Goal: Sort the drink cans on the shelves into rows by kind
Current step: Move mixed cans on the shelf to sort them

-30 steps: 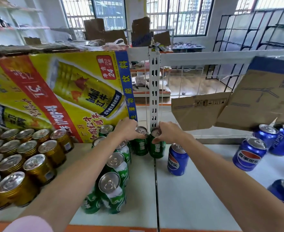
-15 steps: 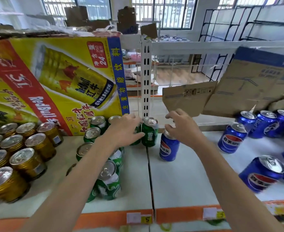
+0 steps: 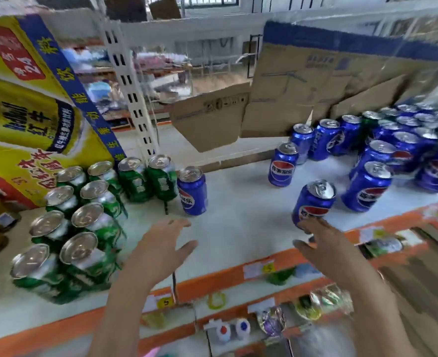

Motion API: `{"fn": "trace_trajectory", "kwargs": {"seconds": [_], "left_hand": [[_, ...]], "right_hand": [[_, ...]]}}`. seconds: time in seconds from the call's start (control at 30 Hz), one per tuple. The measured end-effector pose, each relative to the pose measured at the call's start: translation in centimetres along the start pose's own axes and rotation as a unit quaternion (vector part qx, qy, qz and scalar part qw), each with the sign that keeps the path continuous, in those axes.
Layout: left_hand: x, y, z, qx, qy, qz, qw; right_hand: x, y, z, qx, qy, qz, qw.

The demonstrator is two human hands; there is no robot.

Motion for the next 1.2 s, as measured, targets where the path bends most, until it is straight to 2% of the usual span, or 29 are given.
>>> {"fn": "trace_trajectory", "kwargs": {"seconds": [0.17,0.33,0.6,0.77,1.0,1.2], "left_hand": [[-1.5,2.3,6.9,0.024,0.041,0.043,0.998],[-1.3,6.2,15.1,0.055,0.067,0.009,0.996],[-1.8,9.6,25.8,0.097,0.08,0.05,0.991],[-1.9,12.3,30.2,0.106,0.083,0.02,0.991],[-5.0,13.5,34.5,0.092,0.13,0.022,0.987],[-11.4,13.3,39.4,0.107,0.156,0.065,0.98]], "right_hand": [[1.0,-3.5,6.2,0.007,0.04,-0.002,0.999],[2.5,-8.0,13.8,0.033,0.061,0.042,0.997],[2.0,-14.8,23.2,0.044,0.086,0.056,0.994],[2.7,-16.0,28.0,0.011,0.098,0.074,0.992],[1.8,-16.0,31.1,-0.014,0.112,0.053,0.992],[-3.8,-19.2,31.9,0.004,0.078,0.097,0.992]]}}
Point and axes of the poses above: each hand's wrist, its own x-axis away from the middle knuckle, its own y-axis out of the palm, z = x × y, the point moved 4 cm from there along -x, towards the middle knuckle, and after that the axes turned 13 degrees about z, right-handed, at the moved point
